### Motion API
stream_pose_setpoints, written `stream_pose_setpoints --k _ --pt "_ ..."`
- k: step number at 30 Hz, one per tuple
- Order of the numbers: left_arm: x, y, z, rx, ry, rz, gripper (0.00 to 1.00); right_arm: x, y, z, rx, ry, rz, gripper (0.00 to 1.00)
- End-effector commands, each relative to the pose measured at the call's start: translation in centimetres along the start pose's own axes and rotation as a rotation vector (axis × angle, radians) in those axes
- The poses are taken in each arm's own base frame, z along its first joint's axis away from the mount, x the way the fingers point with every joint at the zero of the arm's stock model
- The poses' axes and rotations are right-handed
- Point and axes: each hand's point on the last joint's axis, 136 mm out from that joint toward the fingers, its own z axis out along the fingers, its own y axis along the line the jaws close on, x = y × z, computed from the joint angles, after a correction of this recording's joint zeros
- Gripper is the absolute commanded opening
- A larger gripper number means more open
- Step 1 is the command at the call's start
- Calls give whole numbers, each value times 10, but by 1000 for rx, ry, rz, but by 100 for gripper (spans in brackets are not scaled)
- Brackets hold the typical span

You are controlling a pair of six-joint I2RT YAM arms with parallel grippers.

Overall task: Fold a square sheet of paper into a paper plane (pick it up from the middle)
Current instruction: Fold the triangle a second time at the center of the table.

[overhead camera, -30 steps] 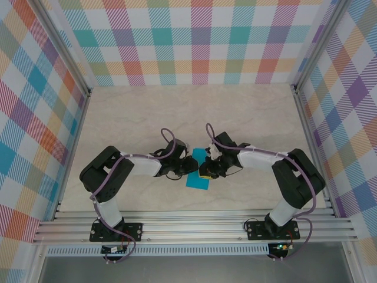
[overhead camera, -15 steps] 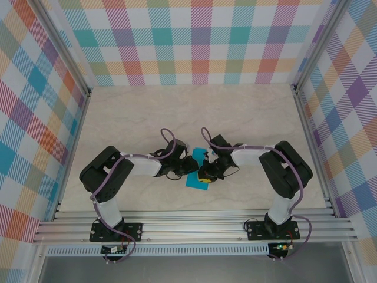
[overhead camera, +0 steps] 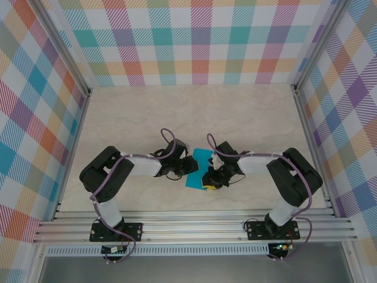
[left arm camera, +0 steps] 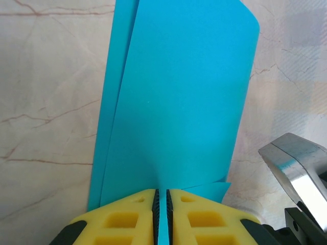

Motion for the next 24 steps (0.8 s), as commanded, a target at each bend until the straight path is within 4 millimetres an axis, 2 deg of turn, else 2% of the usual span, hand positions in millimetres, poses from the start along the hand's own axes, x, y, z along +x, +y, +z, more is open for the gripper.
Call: stream_pose_setpoints --k 1,5,10,12,16,20,24 --pt "13 27 1 -102 25 -32 15 26 -17 4 46 61 56 17" --pt "12 27 0 -103 23 -33 15 30 -12 -2 29 51 30 18" --pt "12 24 -1 -94 21 -32 15 34 -37 4 125 58 51 16" --pt "12 20 -1 -79 24 -27 15 29 -33 2 130 40 43 16" --pt "9 9 -9 -47 7 -13 17 9 -6 -21 112 -71 -18 21" --pt "1 -5 -24 -17 -36 15 19 -18 2 -44 134 -194 -9 33" --pt "-4 -14 -35 -7 -68 38 23 -35 10 -45 116 -225 -7 42"
